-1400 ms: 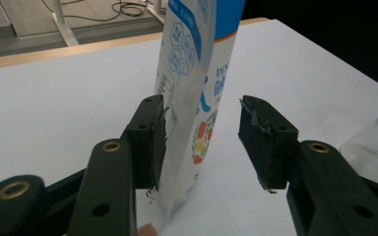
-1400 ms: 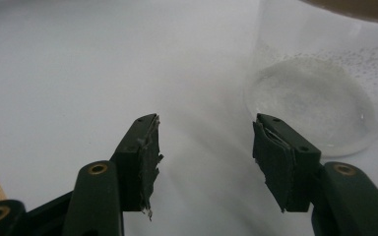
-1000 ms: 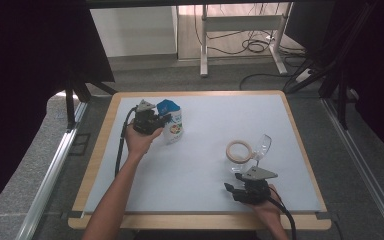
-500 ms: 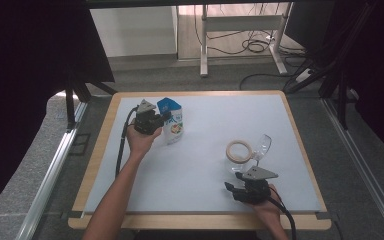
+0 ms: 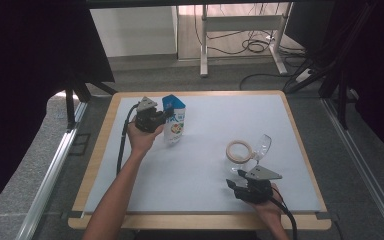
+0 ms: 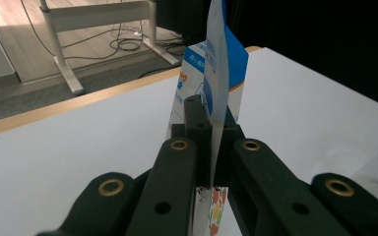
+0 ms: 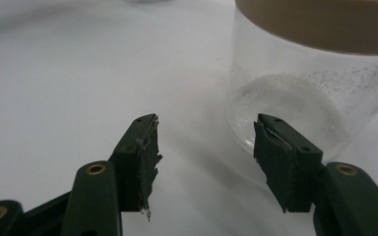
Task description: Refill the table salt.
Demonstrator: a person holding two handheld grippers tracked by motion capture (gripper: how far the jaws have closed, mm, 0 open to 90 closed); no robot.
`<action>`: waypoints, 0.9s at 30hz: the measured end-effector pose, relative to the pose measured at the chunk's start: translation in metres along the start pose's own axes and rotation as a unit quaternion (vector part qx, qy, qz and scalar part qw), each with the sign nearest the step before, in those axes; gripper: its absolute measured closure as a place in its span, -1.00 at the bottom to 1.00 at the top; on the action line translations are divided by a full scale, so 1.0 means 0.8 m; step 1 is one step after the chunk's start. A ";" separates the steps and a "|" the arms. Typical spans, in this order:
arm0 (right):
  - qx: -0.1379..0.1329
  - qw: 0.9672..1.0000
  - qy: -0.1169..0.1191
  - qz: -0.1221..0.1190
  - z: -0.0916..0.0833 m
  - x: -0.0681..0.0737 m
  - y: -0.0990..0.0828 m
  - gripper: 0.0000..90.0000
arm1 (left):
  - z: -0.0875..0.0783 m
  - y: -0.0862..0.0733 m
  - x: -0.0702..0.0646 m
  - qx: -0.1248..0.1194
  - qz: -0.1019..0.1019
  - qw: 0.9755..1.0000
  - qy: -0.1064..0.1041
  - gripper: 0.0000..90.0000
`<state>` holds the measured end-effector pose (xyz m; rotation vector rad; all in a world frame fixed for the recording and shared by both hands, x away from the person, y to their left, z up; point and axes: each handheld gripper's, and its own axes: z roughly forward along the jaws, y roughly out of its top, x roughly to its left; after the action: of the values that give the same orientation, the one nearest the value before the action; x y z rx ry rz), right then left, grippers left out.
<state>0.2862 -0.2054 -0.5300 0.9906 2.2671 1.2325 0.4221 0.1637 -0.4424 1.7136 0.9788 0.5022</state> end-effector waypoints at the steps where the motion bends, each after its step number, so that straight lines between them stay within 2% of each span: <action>1: 0.000 1.000 0.000 0.000 0.000 0.000 0.000 -0.05 | -0.004 0.002 -0.002 -0.005 0.001 1.000 -0.005 1.00; 9: -0.002 1.000 0.002 -0.002 0.001 0.004 0.000 -0.05 | -0.023 0.006 -0.018 -0.013 0.013 1.000 -0.023 1.00; 15: -0.001 1.000 0.003 -0.004 0.003 0.006 0.000 -0.05 | -0.035 -0.002 -0.030 -0.012 0.019 0.999 -0.031 1.00; 22: 0.000 1.000 0.005 -0.005 0.005 0.008 -0.001 -0.05 | -0.035 -0.014 -0.033 -0.006 0.009 0.999 -0.048 1.00; 27: -0.003 1.000 0.006 -0.007 0.006 0.010 0.000 -0.05 | -0.034 -0.020 -0.037 -0.002 0.011 0.999 -0.053 1.00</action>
<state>0.2839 -0.1970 -0.5323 0.9672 2.2744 1.2419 0.3791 0.1577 -0.4437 1.7308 0.8821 0.4226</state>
